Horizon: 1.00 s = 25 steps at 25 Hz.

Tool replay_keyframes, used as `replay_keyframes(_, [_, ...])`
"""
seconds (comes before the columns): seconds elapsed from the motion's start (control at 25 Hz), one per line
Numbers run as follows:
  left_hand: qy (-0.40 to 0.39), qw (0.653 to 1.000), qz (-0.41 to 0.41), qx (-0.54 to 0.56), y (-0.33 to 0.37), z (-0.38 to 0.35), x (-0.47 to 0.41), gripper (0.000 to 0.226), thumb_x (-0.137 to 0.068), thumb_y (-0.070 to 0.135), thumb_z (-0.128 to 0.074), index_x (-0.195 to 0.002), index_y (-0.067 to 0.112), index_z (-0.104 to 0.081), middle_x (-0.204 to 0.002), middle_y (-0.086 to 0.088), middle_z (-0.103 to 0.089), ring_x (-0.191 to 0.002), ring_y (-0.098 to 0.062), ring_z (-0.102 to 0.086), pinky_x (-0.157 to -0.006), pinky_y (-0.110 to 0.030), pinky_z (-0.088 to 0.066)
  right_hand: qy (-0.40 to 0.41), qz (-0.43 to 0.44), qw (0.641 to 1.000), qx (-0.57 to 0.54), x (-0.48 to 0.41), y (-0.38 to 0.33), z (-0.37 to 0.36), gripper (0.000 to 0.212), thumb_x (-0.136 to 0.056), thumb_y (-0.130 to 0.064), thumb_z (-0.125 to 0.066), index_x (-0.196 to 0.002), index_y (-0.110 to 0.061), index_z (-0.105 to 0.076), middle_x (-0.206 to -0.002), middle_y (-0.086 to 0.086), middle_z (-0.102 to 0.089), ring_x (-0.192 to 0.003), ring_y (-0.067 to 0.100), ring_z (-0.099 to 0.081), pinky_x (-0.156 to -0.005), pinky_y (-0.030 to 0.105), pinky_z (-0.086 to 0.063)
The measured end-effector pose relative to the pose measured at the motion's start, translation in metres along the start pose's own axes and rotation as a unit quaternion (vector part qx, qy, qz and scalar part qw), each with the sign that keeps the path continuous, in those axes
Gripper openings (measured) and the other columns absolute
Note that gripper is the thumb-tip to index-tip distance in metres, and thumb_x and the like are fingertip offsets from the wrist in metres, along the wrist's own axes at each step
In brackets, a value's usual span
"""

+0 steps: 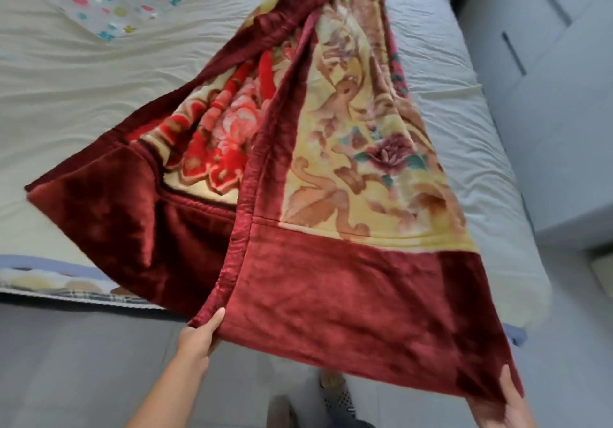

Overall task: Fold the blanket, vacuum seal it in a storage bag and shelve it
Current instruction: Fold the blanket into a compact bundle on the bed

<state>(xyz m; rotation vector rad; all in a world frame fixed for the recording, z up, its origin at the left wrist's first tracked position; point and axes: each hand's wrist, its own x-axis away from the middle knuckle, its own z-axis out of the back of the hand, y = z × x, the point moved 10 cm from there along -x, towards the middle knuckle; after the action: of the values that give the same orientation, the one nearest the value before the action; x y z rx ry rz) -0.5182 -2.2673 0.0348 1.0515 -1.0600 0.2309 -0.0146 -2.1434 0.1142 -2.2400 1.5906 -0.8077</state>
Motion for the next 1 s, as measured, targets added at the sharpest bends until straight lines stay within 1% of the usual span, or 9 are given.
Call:
replay_keyframes(0.08, [-0.015, 1.000, 0.020, -0.009, -0.016, -0.011, -0.002, 0.027, -0.083, -0.001, -0.068, -0.108, -0.004, -0.060, -0.057, -0.001, -0.068, -0.045, -0.006, -0.064, -0.047, -0.019, -0.055, 0.224, -0.062, 0.971, 0.050, 0.022, 0.020, 0.024, 0.063, -0.101, -0.043, -0.025, -0.139, 0.005, -0.042, -0.147, 0.025, -0.035, -0.135, 0.027, -0.042, -0.112, 0.042, -0.034])
replay_keyframes(0.12, [-0.019, 0.999, 0.032, -0.008, -0.022, -0.015, -0.002, 0.027, -0.082, 0.000, -0.069, -0.108, -0.005, -0.060, -0.063, -0.005, -0.069, -0.046, -0.007, -0.064, -0.048, -0.019, -0.055, 0.325, -0.076, 0.940, 0.075, 0.030, 0.023, 0.048, 0.048, -0.095, -0.038, -0.046, -0.116, 0.001, -0.063, -0.126, 0.019, -0.058, -0.103, 0.024, -0.068, -0.083, 0.040, -0.057])
replay_keyframes(0.2, [-0.024, 0.999, 0.042, -0.015, -0.033, -0.021, -0.005, 0.023, -0.083, 0.001, -0.069, -0.104, -0.002, -0.061, -0.073, -0.009, -0.068, -0.046, -0.006, -0.064, -0.048, -0.018, -0.054, 0.519, -0.047, 0.851, 0.065, 0.049, 0.022, 0.086, 0.018, -0.093, -0.035, -0.056, -0.084, -0.020, -0.062, -0.092, 0.002, -0.074, -0.050, 0.017, -0.068, -0.038, 0.036, -0.054])
replay_keyframes(0.32, [-0.028, 0.998, 0.036, -0.032, -0.024, -0.017, -0.015, 0.009, -0.088, 0.004, -0.063, -0.096, 0.008, -0.061, -0.057, 0.001, -0.066, -0.045, -0.006, -0.062, -0.043, -0.015, -0.049, 0.624, -0.096, 0.775, 0.040, 0.055, 0.041, 0.079, 0.019, -0.096, -0.038, -0.052, -0.084, -0.024, -0.057, -0.109, -0.010, -0.062, -0.091, 0.009, -0.070, -0.074, 0.029, -0.056])
replay_keyframes(0.4, [0.015, 0.999, 0.005, -0.033, 0.001, 0.004, -0.033, 0.014, -0.090, 0.015, -0.065, -0.083, 0.015, -0.054, -0.051, 0.002, -0.054, -0.047, -0.011, -0.053, -0.045, -0.021, -0.042, 0.645, -0.167, 0.738, 0.109, 0.048, 0.048, 0.073, 0.023, -0.100, -0.028, -0.046, -0.120, -0.022, -0.056, -0.123, -0.007, -0.054, -0.126, 0.009, -0.051, -0.087, 0.021, -0.047])
replay_keyframes(0.56, [0.136, 0.986, -0.091, -0.024, 0.085, 0.061, -0.056, 0.031, -0.087, 0.032, -0.069, -0.092, 0.003, -0.057, -0.090, -0.006, -0.051, -0.088, -0.018, -0.046, -0.080, -0.038, -0.043, 0.668, -0.105, 0.620, 0.398, 0.016, 0.026, 0.026, 0.054, -0.089, -0.028, -0.059, -0.131, 0.005, -0.050, -0.132, 0.022, -0.055, -0.120, 0.035, -0.055, -0.097, 0.040, -0.044])
replay_keyframes(0.6, [0.138, 0.984, -0.113, -0.008, 0.108, 0.069, -0.061, 0.041, -0.086, 0.035, -0.068, -0.107, 0.001, -0.058, -0.101, -0.005, -0.054, -0.095, -0.016, -0.050, -0.088, -0.035, -0.044, 0.628, -0.064, 0.629, 0.454, -0.011, 0.031, 0.000, 0.049, -0.086, -0.028, -0.064, -0.123, 0.005, -0.058, -0.121, 0.024, -0.061, -0.110, 0.036, -0.060, -0.093, 0.039, -0.045])
replay_keyframes(0.76, [0.111, 0.985, -0.118, 0.060, 0.163, 0.112, -0.135, 0.091, -0.056, 0.073, -0.074, -0.120, 0.011, -0.059, -0.125, -0.001, -0.062, -0.108, -0.019, -0.061, -0.092, -0.038, -0.049, 0.291, -0.033, 0.814, 0.501, -0.134, 0.138, -0.120, 0.018, -0.088, -0.026, -0.066, -0.096, -0.011, -0.062, -0.103, 0.014, -0.066, -0.089, 0.020, -0.058, -0.089, 0.036, -0.046])
replay_keyframes(1.0, [0.042, 0.987, -0.069, 0.142, 0.217, 0.099, -0.124, 0.058, -0.088, 0.057, -0.055, -0.131, 0.019, -0.049, -0.117, -0.001, -0.056, -0.109, -0.018, -0.055, -0.101, -0.034, -0.043, 0.116, -0.239, 0.923, 0.278, -0.183, 0.266, -0.232, 0.031, -0.096, -0.039, -0.050, -0.105, -0.011, -0.059, -0.110, 0.008, -0.064, -0.102, 0.019, -0.060, -0.095, 0.037, -0.043])
